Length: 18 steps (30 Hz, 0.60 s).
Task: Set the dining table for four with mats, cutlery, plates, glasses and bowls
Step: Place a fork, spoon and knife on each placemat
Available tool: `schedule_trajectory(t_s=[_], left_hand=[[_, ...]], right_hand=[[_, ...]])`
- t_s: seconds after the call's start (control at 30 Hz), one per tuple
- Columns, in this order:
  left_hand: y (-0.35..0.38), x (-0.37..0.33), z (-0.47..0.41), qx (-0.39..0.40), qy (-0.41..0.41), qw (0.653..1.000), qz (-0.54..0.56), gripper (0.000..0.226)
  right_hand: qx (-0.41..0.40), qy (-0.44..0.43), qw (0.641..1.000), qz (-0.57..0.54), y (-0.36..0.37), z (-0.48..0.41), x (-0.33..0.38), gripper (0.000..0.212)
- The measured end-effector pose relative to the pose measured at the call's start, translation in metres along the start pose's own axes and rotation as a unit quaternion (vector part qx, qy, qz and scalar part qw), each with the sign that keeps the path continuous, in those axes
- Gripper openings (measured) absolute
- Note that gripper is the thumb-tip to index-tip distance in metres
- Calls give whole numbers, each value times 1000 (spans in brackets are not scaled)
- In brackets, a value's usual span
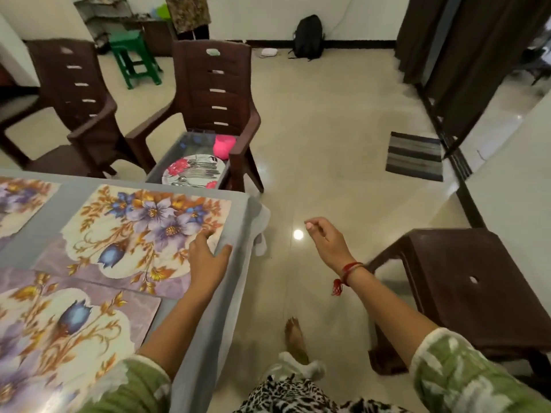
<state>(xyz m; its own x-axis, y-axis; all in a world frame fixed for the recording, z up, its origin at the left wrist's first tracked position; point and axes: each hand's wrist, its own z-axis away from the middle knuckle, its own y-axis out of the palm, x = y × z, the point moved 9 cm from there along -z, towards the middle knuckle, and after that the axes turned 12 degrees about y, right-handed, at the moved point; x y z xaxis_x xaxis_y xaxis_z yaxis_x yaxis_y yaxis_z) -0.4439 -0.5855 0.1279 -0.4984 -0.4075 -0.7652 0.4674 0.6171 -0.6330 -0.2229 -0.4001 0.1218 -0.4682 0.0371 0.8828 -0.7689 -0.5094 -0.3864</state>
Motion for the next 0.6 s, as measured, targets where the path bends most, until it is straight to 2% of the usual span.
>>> schedule_trajectory(t_s=[0.3, 0.6], left_hand=[[21, 37, -144, -92, -119, 986, 70, 48], [-14, 75, -263, -182, -164, 969, 31, 42]], right_hand=[[113, -30, 990, 84, 71, -199, 72, 18], [229, -114, 955, 149, 188, -345, 186, 17]])
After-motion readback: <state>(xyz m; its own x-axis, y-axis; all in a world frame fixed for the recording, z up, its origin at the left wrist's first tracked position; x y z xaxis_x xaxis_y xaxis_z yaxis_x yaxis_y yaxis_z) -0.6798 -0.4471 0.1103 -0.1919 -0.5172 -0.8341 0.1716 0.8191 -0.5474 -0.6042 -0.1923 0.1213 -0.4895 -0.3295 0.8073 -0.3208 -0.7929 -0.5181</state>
